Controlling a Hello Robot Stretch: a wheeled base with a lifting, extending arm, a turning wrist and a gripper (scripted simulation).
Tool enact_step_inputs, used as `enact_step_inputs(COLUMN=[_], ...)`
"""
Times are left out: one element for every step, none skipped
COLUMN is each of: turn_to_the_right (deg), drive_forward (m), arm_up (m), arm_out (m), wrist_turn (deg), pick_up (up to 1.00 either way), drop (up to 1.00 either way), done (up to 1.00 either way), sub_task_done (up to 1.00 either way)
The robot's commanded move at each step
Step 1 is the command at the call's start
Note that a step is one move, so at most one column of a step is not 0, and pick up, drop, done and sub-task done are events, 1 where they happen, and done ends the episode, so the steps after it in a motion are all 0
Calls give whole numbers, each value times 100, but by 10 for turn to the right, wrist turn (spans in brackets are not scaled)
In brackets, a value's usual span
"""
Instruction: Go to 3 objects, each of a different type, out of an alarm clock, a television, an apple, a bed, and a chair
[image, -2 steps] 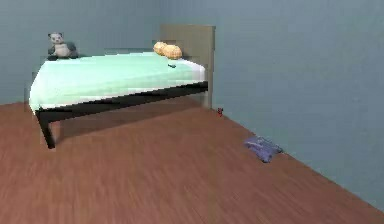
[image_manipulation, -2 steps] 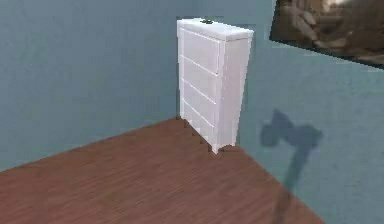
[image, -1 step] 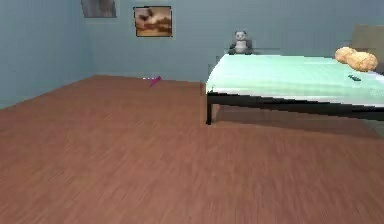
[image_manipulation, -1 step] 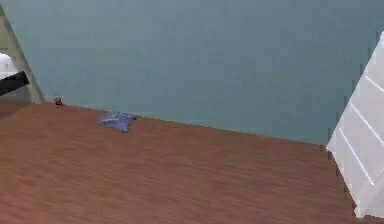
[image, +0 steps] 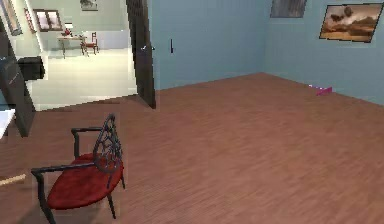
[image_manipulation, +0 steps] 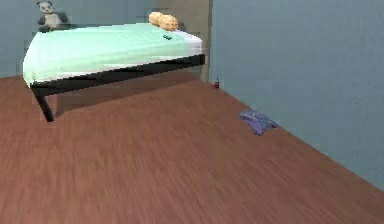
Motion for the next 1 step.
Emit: enact_step_inputs(turn_to_the_right=[-150], drive_forward=[0], arm_up=[0], arm_out=[0], wrist_turn=[0], pick_up=[0], drop=[0], done=[0], sub_task_done=[0])
